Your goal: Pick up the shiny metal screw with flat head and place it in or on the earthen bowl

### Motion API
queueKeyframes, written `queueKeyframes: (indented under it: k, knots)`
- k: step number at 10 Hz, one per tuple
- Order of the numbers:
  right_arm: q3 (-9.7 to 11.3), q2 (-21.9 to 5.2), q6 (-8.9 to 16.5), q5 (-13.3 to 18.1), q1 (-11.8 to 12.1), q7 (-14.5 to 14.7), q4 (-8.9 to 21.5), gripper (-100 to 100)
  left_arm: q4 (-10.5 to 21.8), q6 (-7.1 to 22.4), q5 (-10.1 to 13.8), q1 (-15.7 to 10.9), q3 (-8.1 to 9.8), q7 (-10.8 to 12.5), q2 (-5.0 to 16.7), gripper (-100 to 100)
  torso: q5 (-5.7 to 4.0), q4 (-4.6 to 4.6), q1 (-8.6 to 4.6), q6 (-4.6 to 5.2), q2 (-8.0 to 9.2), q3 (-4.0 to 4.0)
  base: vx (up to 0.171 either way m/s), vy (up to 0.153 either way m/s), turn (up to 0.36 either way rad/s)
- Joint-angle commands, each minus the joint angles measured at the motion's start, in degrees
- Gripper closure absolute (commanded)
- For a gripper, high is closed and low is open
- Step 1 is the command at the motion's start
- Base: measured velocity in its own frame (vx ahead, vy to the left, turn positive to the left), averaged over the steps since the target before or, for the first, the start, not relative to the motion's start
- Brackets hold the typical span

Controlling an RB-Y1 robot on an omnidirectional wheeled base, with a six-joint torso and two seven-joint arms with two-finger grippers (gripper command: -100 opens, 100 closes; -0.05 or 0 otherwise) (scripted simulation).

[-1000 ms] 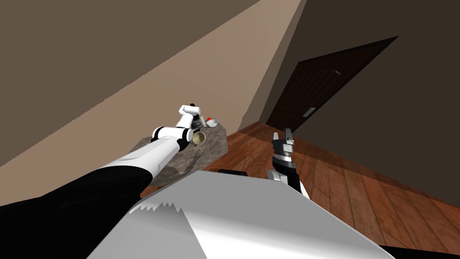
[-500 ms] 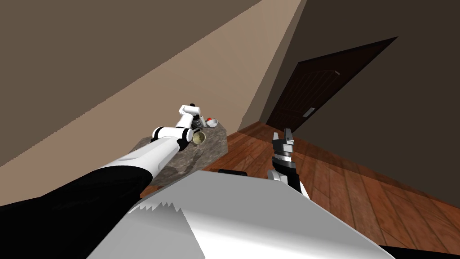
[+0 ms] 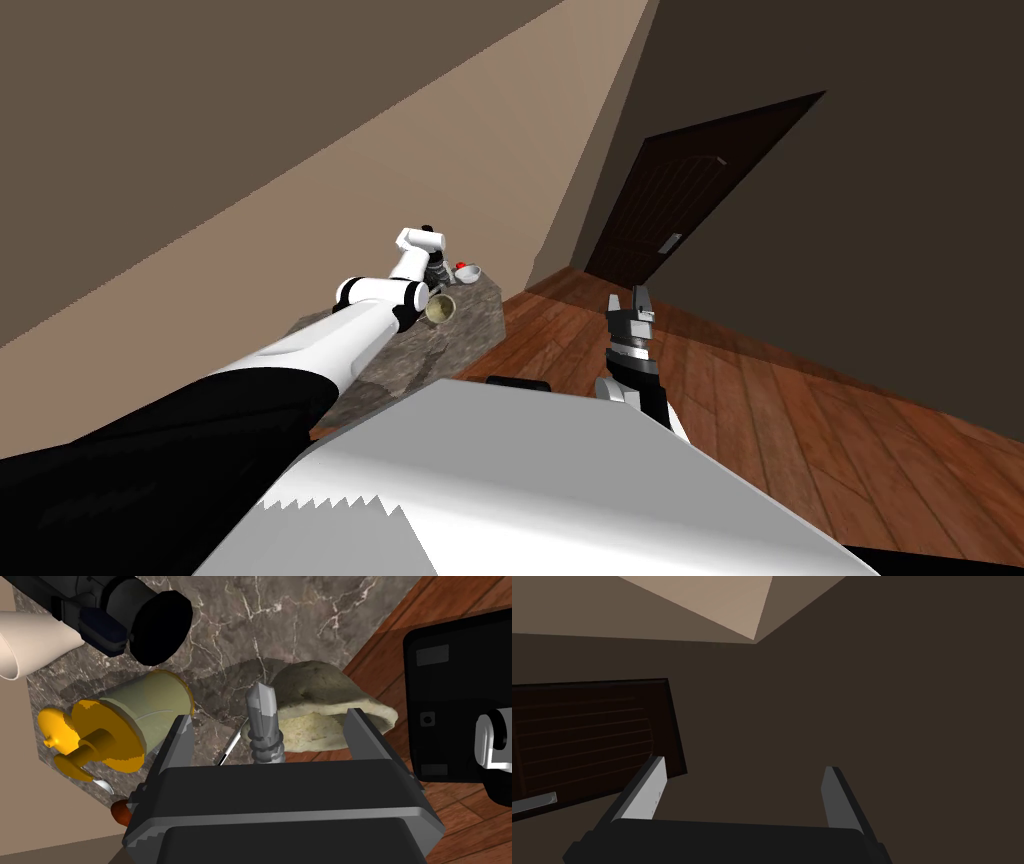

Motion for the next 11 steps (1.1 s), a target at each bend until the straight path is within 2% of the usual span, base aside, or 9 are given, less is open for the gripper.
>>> queueKeyframes:
  k: [1, 4, 5, 6, 11]
  knots:
    - [0.0, 0.0, 0.0, 0.0, 0.0, 0.0, 0.0, 0, 0.7, 2.1, -0.8, -2.0, -0.44, 2.1, 0.6, -100, 0.00, 0.00, 0.00, 0.00, 0.00, 0.00, -0.085, 0.139, -0.224]
    - [0.0, 0.0, 0.0, 0.0, 0.0, 0.0, 0.0, 0, 1.5, 5.0, -1.9, -4.8, -1.11, 5.1, 1.3, -100, 0.03, 0.01, 0.13, 0.01, 0.05, 0.03, -0.090, 0.133, -0.254]
    - [0.0, 0.0, 0.0, 0.0, 0.0, 0.0, 0.0, 0, 1.6, 4.2, -1.7, -4.4, -0.97, 4.3, 1.2, -100, 0.03, 0.01, 0.06, -0.01, 0.03, 0.02, -0.037, 0.047, -0.046]
    - [0.0, 0.0, 0.0, 0.0, 0.0, 0.0, 0.0, 0, 1.6, 4.4, -1.7, -4.5, -0.99, 4.5, 1.3, 0, 0.00, -0.02, -0.12, -0.06, -0.14, -0.07, -0.008, 0.009, 0.009]
    - [0.0, 0.0, 0.0, 0.0, 0.0, 0.0, 0.0, 0, 1.6, 4.4, -1.7, -4.4, -0.99, 4.5, 1.3, 0, -0.06, -0.09, -0.35, -0.03, -0.37, -0.21, 0.000, 0.000, 0.000]
